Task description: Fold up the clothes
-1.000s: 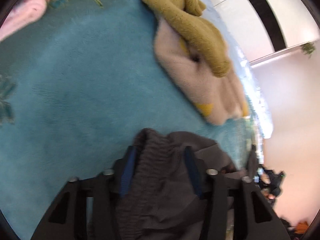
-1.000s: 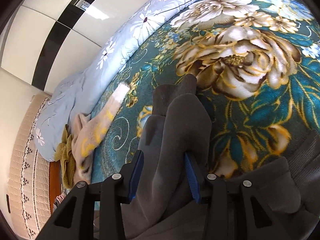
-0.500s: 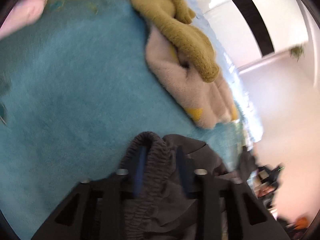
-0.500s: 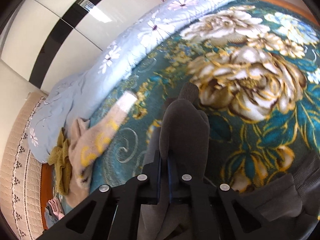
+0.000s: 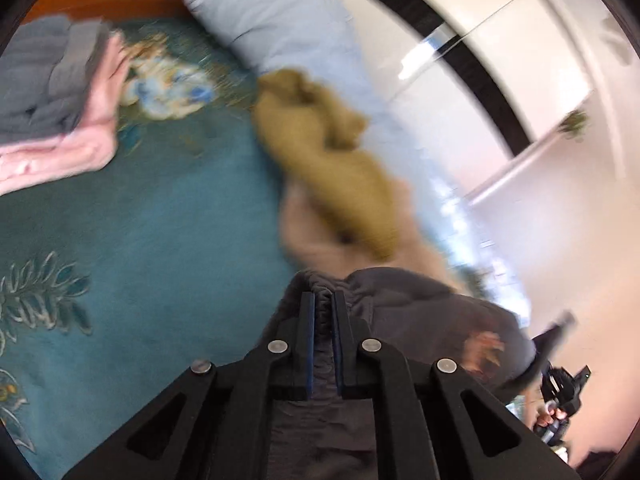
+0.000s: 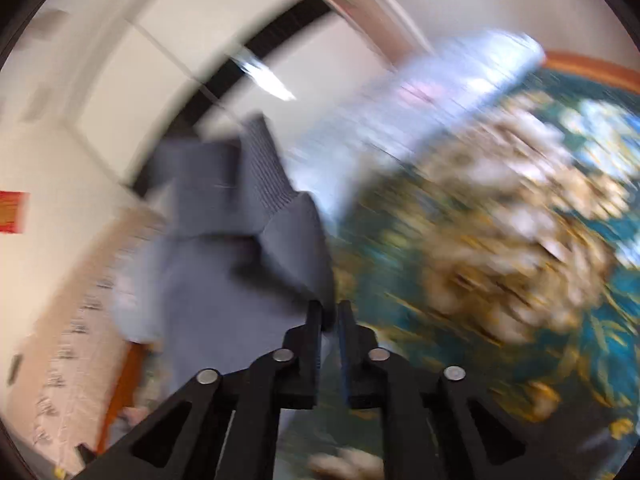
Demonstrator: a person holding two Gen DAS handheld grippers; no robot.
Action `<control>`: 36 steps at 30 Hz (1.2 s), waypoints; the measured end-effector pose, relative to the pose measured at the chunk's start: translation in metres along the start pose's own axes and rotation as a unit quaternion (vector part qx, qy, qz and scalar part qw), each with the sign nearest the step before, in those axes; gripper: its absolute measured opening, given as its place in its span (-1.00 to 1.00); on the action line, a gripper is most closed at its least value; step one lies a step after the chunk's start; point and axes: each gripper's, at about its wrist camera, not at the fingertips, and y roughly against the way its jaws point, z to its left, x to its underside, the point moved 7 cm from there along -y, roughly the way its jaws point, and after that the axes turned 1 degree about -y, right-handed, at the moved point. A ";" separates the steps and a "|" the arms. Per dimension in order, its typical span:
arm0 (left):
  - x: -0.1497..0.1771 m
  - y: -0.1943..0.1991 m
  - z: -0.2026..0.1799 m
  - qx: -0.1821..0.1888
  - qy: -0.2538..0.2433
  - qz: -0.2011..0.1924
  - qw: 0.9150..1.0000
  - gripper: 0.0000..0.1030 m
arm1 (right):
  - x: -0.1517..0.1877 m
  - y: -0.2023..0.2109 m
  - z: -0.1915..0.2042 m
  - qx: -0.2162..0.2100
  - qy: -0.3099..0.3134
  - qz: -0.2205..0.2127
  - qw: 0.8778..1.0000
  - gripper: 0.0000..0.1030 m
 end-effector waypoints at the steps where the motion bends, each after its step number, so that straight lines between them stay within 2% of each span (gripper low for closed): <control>1: 0.005 -0.012 0.010 -0.019 0.010 0.015 1.000 -0.86 | 0.009 -0.011 -0.026 0.047 -0.021 0.019 0.999 -0.77; 2: 0.012 -0.024 0.018 -0.033 0.019 0.030 0.999 -0.86 | 0.015 -0.014 -0.044 0.064 -0.043 0.027 0.997 -0.77; 3: 0.018 -0.035 0.024 -0.040 0.031 0.039 0.998 -0.86 | 0.016 -0.013 -0.053 0.060 -0.060 0.026 0.996 -0.77; 5: 0.021 -0.043 0.028 -0.032 0.052 0.043 0.997 -0.85 | 0.019 -0.010 -0.071 0.053 -0.094 0.024 0.994 -0.74; 6: 0.019 -0.044 0.029 -0.031 0.056 0.043 0.997 -0.85 | 0.020 -0.008 -0.079 0.049 -0.110 0.023 0.992 -0.64; 8: 0.016 -0.046 0.029 -0.031 0.063 0.043 0.997 -0.85 | 0.015 -0.004 -0.081 0.049 -0.112 0.020 0.992 -0.46; 10: 0.016 -0.046 0.029 -0.034 0.066 0.046 0.996 -0.84 | 0.011 0.001 -0.077 0.042 -0.111 0.012 0.993 -0.43; 14: 0.022 -0.041 0.031 -0.026 0.090 0.052 0.994 -0.75 | 0.021 -0.012 -0.067 0.015 -0.122 0.040 0.992 -0.12; 15: 0.024 -0.038 0.033 -0.022 0.098 0.054 0.994 -0.74 | 0.027 -0.018 -0.067 0.018 -0.126 0.052 0.991 -0.11; 17: 0.029 -0.026 0.038 -0.018 0.112 0.052 0.992 -0.67 | 0.037 -0.032 -0.069 0.030 -0.133 0.070 0.988 -0.11; 20: 0.038 -0.005 0.044 -0.011 0.131 0.042 0.990 -0.40 | 0.046 -0.045 -0.068 0.041 -0.141 0.085 0.985 -0.12; 22: 0.046 0.010 0.048 -0.001 0.141 0.025 0.990 -0.31 | 0.046 -0.049 -0.064 0.040 -0.143 0.086 0.985 -0.31; 23: 0.050 0.018 0.051 0.004 0.146 0.017 0.989 -0.25 | 0.044 -0.048 -0.063 0.044 -0.142 0.081 0.986 -0.69; 24: 0.055 0.025 0.053 0.009 0.151 0.009 0.988 -0.21 | 0.042 -0.047 -0.063 0.050 -0.141 0.075 0.986 -0.83; 28: 0.083 0.049 0.059 0.024 0.170 -0.016 0.985 -0.13 | 0.039 -0.045 -0.069 0.065 -0.149 0.067 0.984 -0.86; 31: 0.107 0.055 0.065 0.028 0.182 -0.018 0.983 -0.12 | 0.037 -0.044 -0.073 0.075 -0.155 0.061 0.983 -0.86; 36: 0.135 0.058 0.067 0.037 0.193 -0.009 0.980 -0.11 | 0.035 -0.029 -0.071 0.044 -0.163 0.049 0.984 -0.73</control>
